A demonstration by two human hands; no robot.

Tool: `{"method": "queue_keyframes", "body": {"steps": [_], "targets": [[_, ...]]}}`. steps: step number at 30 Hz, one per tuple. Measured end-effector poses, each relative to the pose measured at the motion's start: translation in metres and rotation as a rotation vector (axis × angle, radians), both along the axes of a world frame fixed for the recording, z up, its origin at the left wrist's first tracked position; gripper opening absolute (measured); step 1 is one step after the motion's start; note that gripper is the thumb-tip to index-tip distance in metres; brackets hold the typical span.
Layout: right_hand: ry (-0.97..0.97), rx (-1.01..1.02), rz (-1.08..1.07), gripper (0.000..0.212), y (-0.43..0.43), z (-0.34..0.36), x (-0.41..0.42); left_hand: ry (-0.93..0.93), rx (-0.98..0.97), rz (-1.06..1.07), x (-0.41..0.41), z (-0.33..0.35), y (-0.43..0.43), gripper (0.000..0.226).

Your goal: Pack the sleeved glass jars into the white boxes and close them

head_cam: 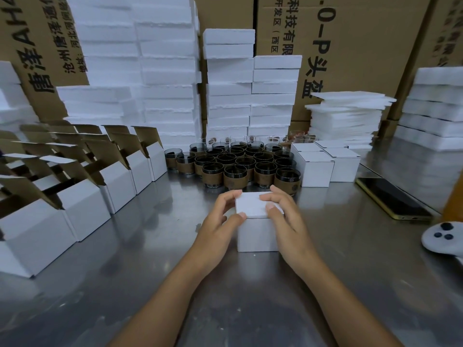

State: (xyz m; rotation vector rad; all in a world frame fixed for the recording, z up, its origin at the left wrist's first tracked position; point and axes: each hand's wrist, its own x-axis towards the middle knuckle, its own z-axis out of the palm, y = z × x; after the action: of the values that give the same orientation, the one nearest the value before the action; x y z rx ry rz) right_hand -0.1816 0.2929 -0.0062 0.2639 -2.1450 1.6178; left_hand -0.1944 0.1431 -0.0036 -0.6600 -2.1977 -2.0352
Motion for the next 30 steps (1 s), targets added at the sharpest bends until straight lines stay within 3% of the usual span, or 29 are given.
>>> {"method": "queue_keyframes", "body": {"steps": [4, 8, 11, 13, 22, 30], "targets": [[0.006, -0.001, 0.004, 0.038, 0.0, 0.001, 0.002, -0.024, 0.006, -0.05, 0.0, 0.0, 0.0, 0.038], [0.097, 0.184, -0.082, 0.017, -0.002, -0.002, 0.009, -0.059, 0.028, -0.037, 0.001, 0.001, -0.002, 0.041], [0.151, 0.415, -0.166, 0.053, -0.005, -0.003, 0.013, -0.081, 0.012, -0.009, 0.004, 0.002, -0.003, 0.029], [0.156, 0.496, -0.221, 0.06, -0.006, -0.002, 0.013, -0.091, -0.003, 0.009, 0.004, 0.003, -0.003, 0.019], [0.022, 0.556, -0.439, 0.068, 0.001, -0.003, 0.01, -0.092, -0.001, 0.029, 0.001, -0.001, -0.001, 0.039], [-0.146, 0.554, -0.691, 0.063, 0.075, 0.014, 0.009, -0.104, 0.032, 0.094, -0.006, -0.002, -0.001, 0.045]]}}
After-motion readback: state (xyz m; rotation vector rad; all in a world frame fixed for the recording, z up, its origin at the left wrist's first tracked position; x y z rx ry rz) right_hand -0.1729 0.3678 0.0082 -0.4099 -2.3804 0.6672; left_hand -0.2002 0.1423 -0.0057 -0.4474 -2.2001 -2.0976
